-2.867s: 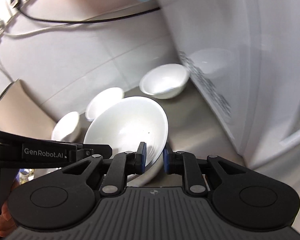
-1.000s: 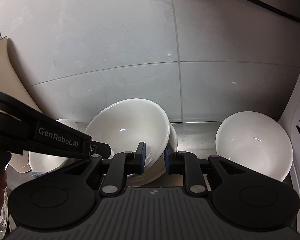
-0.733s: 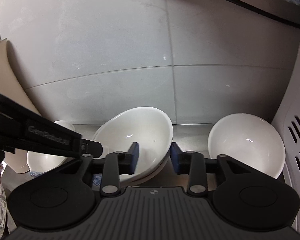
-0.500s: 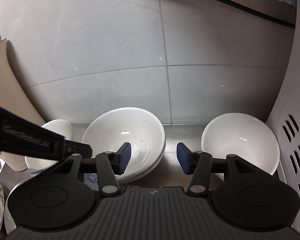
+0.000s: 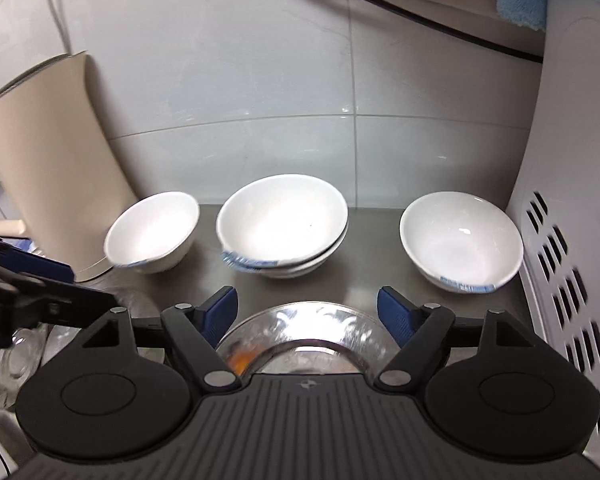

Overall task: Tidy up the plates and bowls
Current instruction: 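Move both grippers toward the white bowl beside the kettle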

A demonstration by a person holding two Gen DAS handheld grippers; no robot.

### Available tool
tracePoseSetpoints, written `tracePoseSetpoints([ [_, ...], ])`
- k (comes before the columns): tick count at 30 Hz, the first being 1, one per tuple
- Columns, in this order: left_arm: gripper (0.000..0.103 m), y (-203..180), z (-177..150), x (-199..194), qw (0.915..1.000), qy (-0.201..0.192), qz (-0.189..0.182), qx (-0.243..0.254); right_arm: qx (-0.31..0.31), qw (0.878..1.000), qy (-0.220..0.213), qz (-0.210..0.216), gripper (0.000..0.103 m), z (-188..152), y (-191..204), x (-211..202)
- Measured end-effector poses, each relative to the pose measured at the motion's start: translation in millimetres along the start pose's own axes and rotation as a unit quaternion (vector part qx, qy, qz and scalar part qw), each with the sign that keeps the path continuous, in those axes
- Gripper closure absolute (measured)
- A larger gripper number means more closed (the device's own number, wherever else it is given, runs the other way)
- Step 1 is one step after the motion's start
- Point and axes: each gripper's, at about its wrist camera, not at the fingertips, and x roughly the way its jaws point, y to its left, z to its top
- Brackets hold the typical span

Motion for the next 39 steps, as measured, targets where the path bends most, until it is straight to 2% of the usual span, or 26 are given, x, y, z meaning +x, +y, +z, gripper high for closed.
tracePoseSetpoints([
  [5, 0.0, 43, -33, -30, 0.9994, -0.007, 0.033, -0.004, 0.01, 1.0, 0.001, 0.015, 0.021, -5, 7, -20],
  [10, 0.0, 68, -48, -44, 0.9975, 0.0, 0.069, -0.012, -0.016, 0.999, 0.013, 0.031, 0.021, 6, 21, -34],
  [15, 0.0, 81, -42, -60, 0.9965, 0.013, 0.082, -0.007, -0.089, 0.995, 0.036, 0.033, 0.019, 34, 47, -55],
  [19, 0.0, 87, -33, -72, 0.9948, 0.009, 0.101, 0.014, -0.17, 0.984, 0.042, 0.023, 0.017, 56, 63, -63],
  [22, 0.0, 88, -24, -77, 0.9953, 0.001, 0.097, 0.011, -0.21, 0.977, 0.046, 0.005, 0.017, 69, 67, -61],
  [29, 0.0, 77, -1, -65, 0.9965, -0.004, 0.083, -0.01, -0.195, 0.978, 0.06, 0.032, 0.017, 97, 60, -46],
  [34, 0.0, 74, 14, -43, 0.9961, -0.004, 0.079, -0.04, -0.173, 0.98, 0.077, 0.057, 0.017, 114, 65, -21],
  [39, 0.0, 69, 21, -22, 0.9956, 0.001, 0.079, -0.049, -0.171, 0.978, 0.091, 0.076, 0.017, 124, 75, 6],
])
